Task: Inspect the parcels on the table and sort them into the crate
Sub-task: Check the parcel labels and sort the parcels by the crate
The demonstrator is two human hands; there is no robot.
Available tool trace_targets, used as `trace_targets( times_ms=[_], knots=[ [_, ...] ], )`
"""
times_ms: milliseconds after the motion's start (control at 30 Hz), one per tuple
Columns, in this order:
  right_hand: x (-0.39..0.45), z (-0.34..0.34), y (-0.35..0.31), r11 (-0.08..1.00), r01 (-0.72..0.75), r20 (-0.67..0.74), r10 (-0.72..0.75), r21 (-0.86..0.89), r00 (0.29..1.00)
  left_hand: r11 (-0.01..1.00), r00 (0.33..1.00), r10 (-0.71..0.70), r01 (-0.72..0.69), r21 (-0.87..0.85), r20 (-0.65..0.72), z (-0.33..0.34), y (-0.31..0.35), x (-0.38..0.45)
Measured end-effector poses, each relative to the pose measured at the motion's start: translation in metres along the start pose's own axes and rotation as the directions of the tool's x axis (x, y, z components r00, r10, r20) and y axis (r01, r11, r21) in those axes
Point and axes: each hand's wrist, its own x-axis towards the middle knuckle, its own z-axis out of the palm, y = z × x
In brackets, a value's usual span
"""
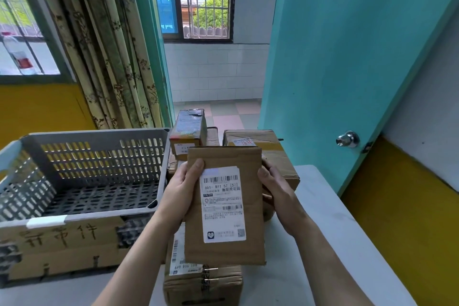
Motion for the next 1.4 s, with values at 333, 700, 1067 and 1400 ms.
trace_targets(
  times_ms=[333, 700, 1067, 1400],
  knots=[
    [0.000, 0.012, 0.004, 0.958, 0.048, -0.186, -0.104, -0.284, 0.977, 0.904, 0.950, 0.234, -0.135, 0.406, -0.205, 0.017, 0.002, -0.005],
    [0.003, 0.006, 0.001, 0.994, 0.063, -0.360, -0.090, -0.086, 0.929, 0.948, 0.987, -0.094, 0.050, 0.315, 0.128, 0.015, 0.007, -0.005],
    [-0.005, 0.017, -0.015, 0.954, -0.188, -0.012, 0.196, 0.233, 0.980, 0.994, 0.982, -0.107, 0.104, 0.029, 0.153, 0.012, 0.004, -0.010],
    [-0.002, 0.012, -0.017, 0.953, -0.162, 0.009, 0.165, 0.256, 0.986, 0.988, 0.941, -0.151, 0.150, 0.025, 0.302, 0.002, 0.001, -0.014]
  ],
)
